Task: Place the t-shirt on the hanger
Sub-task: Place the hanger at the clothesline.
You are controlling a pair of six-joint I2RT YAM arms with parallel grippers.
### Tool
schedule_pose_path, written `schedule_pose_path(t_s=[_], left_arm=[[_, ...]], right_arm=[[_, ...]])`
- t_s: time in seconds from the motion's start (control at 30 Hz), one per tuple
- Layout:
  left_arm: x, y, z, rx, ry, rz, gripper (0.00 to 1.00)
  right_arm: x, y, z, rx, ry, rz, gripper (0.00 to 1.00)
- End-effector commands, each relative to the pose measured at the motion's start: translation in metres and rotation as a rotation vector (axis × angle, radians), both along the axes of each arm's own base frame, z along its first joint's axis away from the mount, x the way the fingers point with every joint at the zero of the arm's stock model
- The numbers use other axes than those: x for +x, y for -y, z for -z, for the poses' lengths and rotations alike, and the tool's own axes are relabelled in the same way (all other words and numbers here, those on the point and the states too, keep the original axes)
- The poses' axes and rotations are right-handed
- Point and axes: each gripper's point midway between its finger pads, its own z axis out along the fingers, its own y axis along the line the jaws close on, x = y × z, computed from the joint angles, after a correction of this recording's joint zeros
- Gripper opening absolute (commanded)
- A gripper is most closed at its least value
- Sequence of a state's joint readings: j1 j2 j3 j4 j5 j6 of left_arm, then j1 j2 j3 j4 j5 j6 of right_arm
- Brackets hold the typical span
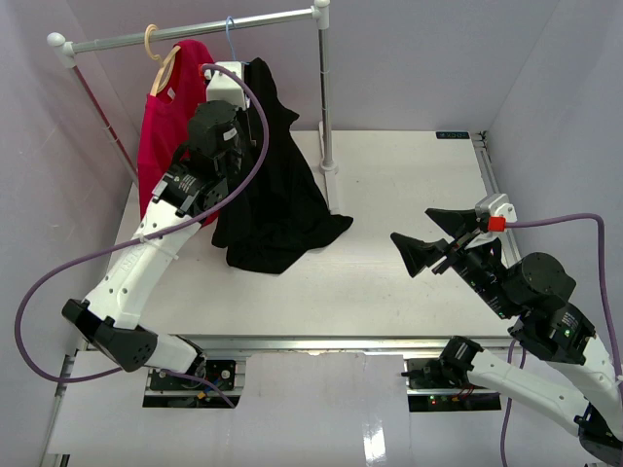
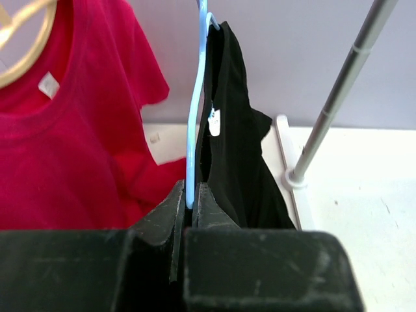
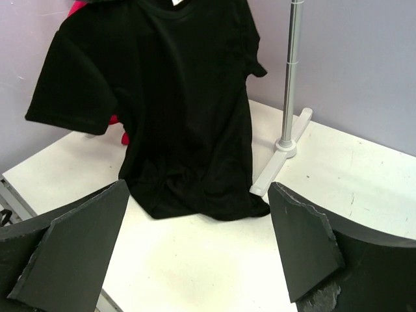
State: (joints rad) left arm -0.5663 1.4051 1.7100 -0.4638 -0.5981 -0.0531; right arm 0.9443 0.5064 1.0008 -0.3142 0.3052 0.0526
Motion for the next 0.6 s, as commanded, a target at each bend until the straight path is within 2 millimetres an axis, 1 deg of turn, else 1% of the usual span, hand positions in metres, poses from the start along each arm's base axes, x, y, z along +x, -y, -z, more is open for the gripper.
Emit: schedule_pose_path(t_s=[0.0, 0.07, 0.1, 0.17, 0.2, 0.27, 0.33, 0.37, 0.47, 0.5, 0.57], left_arm=[[0.01, -0.005, -0.054, -0.011, 0.174, -0.032, 0.0], [0.018, 0.002, -0.057, -0.012, 0.205, -0.016, 0.0], [0.023, 0.005, -0.055, -0.009, 0.209, -0.01, 0.0], [0.029, 0.009, -0.059, -0.02, 0.228, -0.015, 0.0], [0.037, 0.012, -0.054, -0.012, 0.217, -0.022, 0.0], [0.043, 0.013, -0.053, -0.013, 0.222, -0.036, 0.0], [0.052, 0.014, -0.058, -0.013, 0.26, -0.055, 0.0], [0.057, 0.015, -0.056, -0.001, 0.259, -0.062, 0.0], [0.07, 0.01, -0.062, -0.001, 0.292, -0.095, 0.0], [0.076, 0.011, -0.057, 0.005, 0.28, -0.096, 0.0], [0.084, 0.013, -0.053, 0.002, 0.277, -0.097, 0.0]], right_arm=[[-0.006, -0.001, -0.009, 0.075, 0.025, -0.028, 0.95], [-0.007, -0.002, -0.007, 0.079, 0.027, -0.035, 0.95], [-0.007, -0.001, -0.007, 0.082, 0.028, -0.036, 0.95], [-0.008, 0.001, -0.006, 0.086, 0.03, -0.034, 0.95], [-0.009, 0.002, -0.006, 0.089, 0.033, -0.033, 0.95], [-0.01, 0.004, -0.008, 0.097, 0.038, -0.032, 0.95], [-0.012, 0.007, -0.01, 0.11, 0.048, -0.032, 0.95], [-0.012, 0.006, -0.009, 0.109, 0.048, -0.031, 0.95], [-0.012, 0.006, -0.005, 0.107, 0.047, -0.032, 0.95], [-0.011, 0.004, -0.004, 0.105, 0.045, -0.037, 0.95], [-0.011, 0.003, -0.003, 0.101, 0.043, -0.037, 0.95]])
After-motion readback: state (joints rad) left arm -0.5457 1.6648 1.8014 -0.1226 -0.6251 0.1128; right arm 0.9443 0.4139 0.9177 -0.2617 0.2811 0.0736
